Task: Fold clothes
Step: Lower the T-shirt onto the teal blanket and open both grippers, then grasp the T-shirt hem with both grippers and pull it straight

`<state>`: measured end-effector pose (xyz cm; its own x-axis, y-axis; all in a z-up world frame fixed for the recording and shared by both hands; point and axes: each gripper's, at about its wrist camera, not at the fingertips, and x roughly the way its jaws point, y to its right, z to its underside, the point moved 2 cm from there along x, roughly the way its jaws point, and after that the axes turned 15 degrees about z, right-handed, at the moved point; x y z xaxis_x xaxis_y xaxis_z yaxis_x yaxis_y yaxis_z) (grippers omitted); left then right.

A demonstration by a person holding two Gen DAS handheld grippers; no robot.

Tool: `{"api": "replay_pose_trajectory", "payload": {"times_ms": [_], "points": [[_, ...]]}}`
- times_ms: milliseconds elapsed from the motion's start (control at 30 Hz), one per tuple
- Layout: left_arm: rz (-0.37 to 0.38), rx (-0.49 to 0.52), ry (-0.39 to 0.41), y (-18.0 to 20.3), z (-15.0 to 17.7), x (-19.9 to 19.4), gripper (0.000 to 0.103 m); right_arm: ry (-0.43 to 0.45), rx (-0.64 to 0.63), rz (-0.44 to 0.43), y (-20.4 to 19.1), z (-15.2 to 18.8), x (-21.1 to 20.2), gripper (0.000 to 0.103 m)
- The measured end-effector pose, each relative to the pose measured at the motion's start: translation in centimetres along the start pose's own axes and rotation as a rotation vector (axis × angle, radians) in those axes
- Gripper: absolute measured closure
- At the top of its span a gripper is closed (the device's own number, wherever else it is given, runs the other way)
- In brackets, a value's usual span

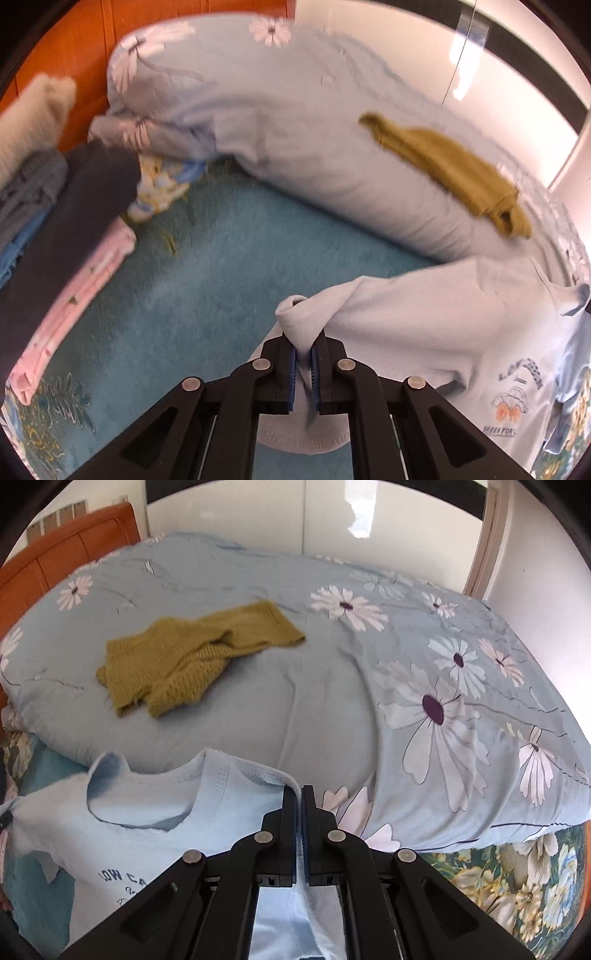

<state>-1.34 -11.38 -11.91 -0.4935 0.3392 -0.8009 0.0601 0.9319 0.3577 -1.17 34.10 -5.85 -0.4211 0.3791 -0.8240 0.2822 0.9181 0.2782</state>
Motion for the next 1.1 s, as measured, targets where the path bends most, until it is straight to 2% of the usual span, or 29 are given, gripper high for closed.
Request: {"api": "replay_pose_trajectory", "payload": {"times_ms": [67, 167, 233, 267, 300, 333, 367, 400, 467, 600, 667, 733, 800, 933, 1100], "points": [[0.010, -0.026, -0.052, -0.7, 0.6, 1.0, 0.093, -0.059, -0.023, 0.017, -1.3, 1.0, 1.7, 0.101], [0.034, -0.070, -0.094, -1.3, 1.7, 1.5, 0.089, -0.097, -0.016, 0.026, -1.9, 1.9, 2.7, 0.101], [0.052, -0.105, -0.114, -1.6, 2.2, 1.5, 0.065, -0.109, -0.016, 0.038, -1.8, 2.3, 2.9, 0.101], [0.070, -0.129, -0.120, -1.6, 2.3, 1.4, 0.060, -0.114, -0.016, 0.044, -1.8, 2.4, 3.0, 0.100], [0.088, -0.153, -0.127, -1.6, 2.4, 1.3, 0.052, -0.110, -0.016, 0.051, -1.6, 2.5, 2.9, 0.096], [0.103, -0.161, -0.127, -1.5, 2.6, 1.0, 0.045, -0.102, -0.017, 0.058, -1.3, 2.5, 2.7, 0.082], [0.117, -0.162, -0.125, -1.3, 2.9, 0.6, 0.043, -0.091, -0.017, 0.069, -1.0, 2.6, 2.2, 0.071], [0.130, -0.163, -0.122, -1.0, 3.2, 0.2, 0.042, -0.079, -0.016, 0.080, -0.7, 2.6, 1.7, 0.052], [0.163, -0.163, -0.127, -0.5, 4.0, -0.6, 0.041, -0.054, 0.020, 0.033, 0.1, 4.1, -0.1, 0.049], [0.265, -0.117, -0.242, 1.9, 6.8, -1.0, 0.040, -0.004, 0.103, -0.079, 1.8, 7.3, -4.0, 0.049], [0.287, -0.089, -0.310, 3.3, 8.3, -0.9, 0.040, -0.056, 0.140, -0.210, 1.7, 11.2, -5.2, 0.049], [0.298, -0.075, -0.374, 4.3, 9.8, -0.7, 0.040, -0.133, 0.139, -0.296, 1.0, 16.0, -5.9, 0.049], [0.292, -0.095, -0.421, 4.7, 11.4, -0.4, 0.040, -0.191, 0.128, -0.324, 0.4, 20.8, -6.6, 0.049], [0.278, -0.106, -0.487, 5.0, 13.8, -0.3, 0.040, -0.293, 0.222, -0.403, 1.5, 28.7, -7.6, 0.049], [0.274, -0.115, -0.556, 5.0, 16.0, -0.4, 0.040, -0.378, 0.394, -0.469, 3.2, 34.5, -7.9, 0.049]]}}
